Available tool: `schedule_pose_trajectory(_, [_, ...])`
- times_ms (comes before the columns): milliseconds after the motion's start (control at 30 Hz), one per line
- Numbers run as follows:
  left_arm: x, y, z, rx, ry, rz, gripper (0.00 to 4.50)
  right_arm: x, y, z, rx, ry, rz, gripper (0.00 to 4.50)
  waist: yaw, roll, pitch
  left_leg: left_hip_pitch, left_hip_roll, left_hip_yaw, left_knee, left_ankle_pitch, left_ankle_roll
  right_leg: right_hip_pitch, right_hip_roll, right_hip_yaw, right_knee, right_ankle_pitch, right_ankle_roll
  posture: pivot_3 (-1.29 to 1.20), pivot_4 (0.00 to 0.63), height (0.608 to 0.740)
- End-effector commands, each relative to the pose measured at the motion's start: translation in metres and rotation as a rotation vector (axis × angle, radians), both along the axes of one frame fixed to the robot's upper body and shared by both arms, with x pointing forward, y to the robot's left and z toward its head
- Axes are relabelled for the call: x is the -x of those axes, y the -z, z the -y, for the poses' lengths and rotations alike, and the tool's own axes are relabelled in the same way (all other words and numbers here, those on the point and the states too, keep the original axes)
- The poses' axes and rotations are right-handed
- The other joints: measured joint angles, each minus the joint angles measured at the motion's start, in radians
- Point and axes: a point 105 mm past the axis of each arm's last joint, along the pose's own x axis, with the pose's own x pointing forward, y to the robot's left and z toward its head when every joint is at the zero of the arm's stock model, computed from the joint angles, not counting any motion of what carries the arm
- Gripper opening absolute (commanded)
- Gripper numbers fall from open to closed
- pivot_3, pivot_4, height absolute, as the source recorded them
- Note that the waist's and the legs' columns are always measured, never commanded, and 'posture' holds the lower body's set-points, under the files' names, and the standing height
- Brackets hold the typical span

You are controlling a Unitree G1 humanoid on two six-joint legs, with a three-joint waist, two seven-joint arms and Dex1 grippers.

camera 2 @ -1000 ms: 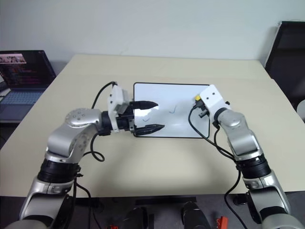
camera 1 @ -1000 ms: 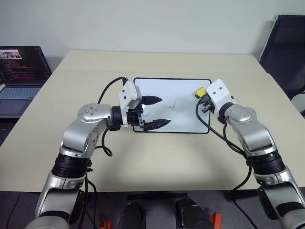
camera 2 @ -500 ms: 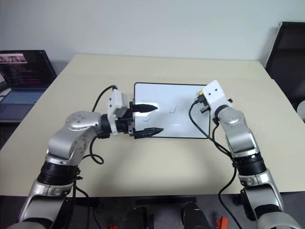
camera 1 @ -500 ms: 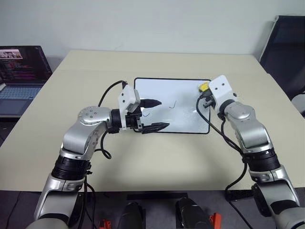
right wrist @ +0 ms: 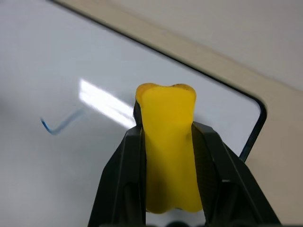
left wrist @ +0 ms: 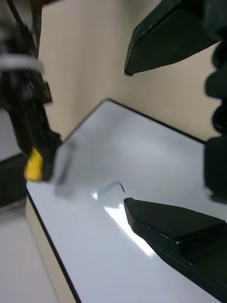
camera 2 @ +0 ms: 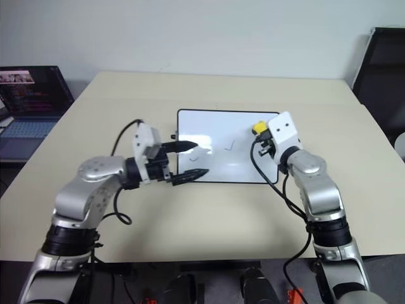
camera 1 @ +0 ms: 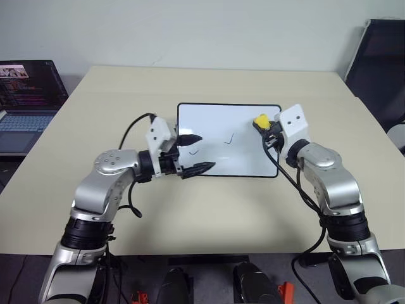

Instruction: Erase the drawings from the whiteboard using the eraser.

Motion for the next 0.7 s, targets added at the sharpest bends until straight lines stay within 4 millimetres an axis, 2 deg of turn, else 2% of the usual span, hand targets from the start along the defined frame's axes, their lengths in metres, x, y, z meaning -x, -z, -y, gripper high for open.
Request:
schedule_pose_trajectory(33, [0.006, -0.005, -0.016, 0.023, -0.063, 0.021, 4.50, 0.026, -0.013, -0.003, -0.054, -0.102, 0.048, 1.02, 0.001, 0.000, 0.000, 0.000, 0.000, 0.000, -0.002, 0.000, 0.000, 0.000, 0.000, 0.000, -0.001, 0.000, 0.001, 0.00, 0.150, 0.740])
schedule_pose_trajectory(133, [0.012, 0.000, -0.020, 0.043, -0.092, 0.004, 4.50, 0.044, -0.009, -0.008, -0.097, -0.181, 0.019, 1.02, 0.003, 0.000, 0.000, 0.000, 0.000, 0.000, -0.004, 0.000, 0.000, -0.001, 0.000, -0.001, -0.001, -0.001, 0.001, 0.00, 0.150, 0.740])
schedule_pose_trajectory(200, [0.012, 0.002, -0.025, 0.067, -0.139, 0.001, 4.50, 0.058, 0.003, -0.016, -0.046, -0.251, 0.005, 1.02, 0.004, 0.000, 0.000, 0.000, 0.000, 0.000, -0.004, 0.000, 0.000, -0.002, 0.000, -0.001, -0.001, -0.001, 0.000, 0.00, 0.150, 0.740])
schedule_pose_trajectory(300, [0.013, 0.004, -0.029, 0.069, -0.173, 0.013, 4.50, 0.069, 0.014, -0.023, -0.034, -0.285, -0.006, 1.02, 0.004, 0.000, 0.000, 0.000, 0.000, 0.000, -0.004, 0.000, 0.000, -0.001, -0.001, -0.001, -0.001, -0.004, -0.005, 0.00, 0.150, 0.740])
schedule_pose_trajectory(533, [0.019, 0.009, -0.036, 0.075, -0.186, -0.009, 4.50, 0.079, 0.032, -0.026, -0.154, -0.305, -0.055, 1.02, 0.002, 0.000, 0.000, 0.001, 0.000, 0.000, -0.002, 0.000, 0.000, -0.001, -0.001, 0.000, 0.000, -0.003, -0.006, 0.00, 0.150, 0.740])
schedule_pose_trajectory(700, [0.019, 0.010, -0.040, 0.067, -0.196, -0.018, 4.50, 0.080, 0.041, -0.026, -0.124, -0.306, -0.074, 1.02, 0.003, 0.000, 0.000, 0.000, 0.000, 0.000, -0.002, 0.000, 0.000, -0.002, -0.001, 0.000, -0.001, -0.003, -0.006, 0.00, 0.150, 0.740])
